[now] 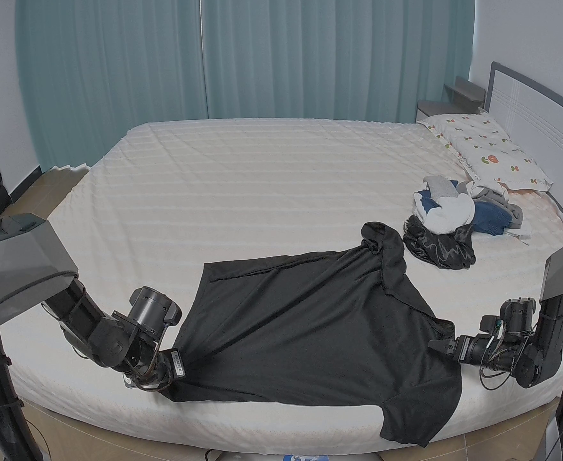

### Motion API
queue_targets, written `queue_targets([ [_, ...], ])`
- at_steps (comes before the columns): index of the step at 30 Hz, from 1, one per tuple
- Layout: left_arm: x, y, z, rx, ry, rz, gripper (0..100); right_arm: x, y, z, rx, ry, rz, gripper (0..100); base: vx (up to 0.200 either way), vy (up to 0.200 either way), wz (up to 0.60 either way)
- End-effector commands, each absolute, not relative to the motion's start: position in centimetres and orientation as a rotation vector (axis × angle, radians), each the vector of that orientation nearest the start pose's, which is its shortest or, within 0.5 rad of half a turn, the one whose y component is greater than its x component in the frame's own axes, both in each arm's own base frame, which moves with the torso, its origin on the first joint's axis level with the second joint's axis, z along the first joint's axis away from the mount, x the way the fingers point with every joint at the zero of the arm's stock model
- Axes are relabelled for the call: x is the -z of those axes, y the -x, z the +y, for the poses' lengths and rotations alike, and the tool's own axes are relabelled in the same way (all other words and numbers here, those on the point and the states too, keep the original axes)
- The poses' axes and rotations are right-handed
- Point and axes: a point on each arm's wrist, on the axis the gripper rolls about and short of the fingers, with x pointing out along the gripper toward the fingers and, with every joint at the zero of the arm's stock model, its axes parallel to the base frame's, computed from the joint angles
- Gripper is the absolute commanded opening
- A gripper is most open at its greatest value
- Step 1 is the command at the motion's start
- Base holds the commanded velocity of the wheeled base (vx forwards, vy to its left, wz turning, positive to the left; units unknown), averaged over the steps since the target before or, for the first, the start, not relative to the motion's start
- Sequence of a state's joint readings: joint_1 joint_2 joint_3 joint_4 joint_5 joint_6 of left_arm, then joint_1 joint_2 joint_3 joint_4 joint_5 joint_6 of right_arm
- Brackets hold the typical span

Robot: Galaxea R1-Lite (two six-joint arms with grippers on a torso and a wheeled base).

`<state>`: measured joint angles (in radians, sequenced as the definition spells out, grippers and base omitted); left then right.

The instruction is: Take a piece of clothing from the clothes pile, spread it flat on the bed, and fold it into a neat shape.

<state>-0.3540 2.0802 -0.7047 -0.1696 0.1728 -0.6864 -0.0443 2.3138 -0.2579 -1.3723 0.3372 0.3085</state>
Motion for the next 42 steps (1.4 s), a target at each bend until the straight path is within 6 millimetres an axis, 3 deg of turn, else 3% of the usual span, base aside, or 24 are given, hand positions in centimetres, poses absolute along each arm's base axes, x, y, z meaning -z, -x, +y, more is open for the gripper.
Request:
queue_targets([
  [1,-1.6,-27.1,-9.3,-0.250,0.274,1.166,0,4.2,-25.9,-0.4,-0.183,-0.398,0.764,100,0.000,0.000,0.00],
  [13,-1.6,-26.5,-8.5,-0.285,0.205,1.222,0,3.6,-25.8,-0.7,-0.178,-0.391,0.744,100,0.000,0.000,0.00],
  [20,-1.5,-26.5,-7.8,-0.295,0.192,1.239,0,4.6,-25.2,0.0,-0.196,-0.386,0.804,100,0.000,0.000,0.00],
  [21,-1.5,-26.5,-7.8,-0.295,0.192,1.239,0,4.6,-25.2,0.0,-0.196,-0.386,0.804,0,0.000,0.000,0.00],
  [34,-1.5,-26.2,-8.0,-0.289,0.181,1.249,0,2.1,-22.3,-1.4,-0.217,-0.214,0.894,0,0.000,0.000,0.00],
  [42,-1.4,-26.1,-8.1,-0.287,0.178,1.264,0,1.3,-22.2,-2.2,-0.205,-0.185,0.986,0,0.000,0.000,0.00],
])
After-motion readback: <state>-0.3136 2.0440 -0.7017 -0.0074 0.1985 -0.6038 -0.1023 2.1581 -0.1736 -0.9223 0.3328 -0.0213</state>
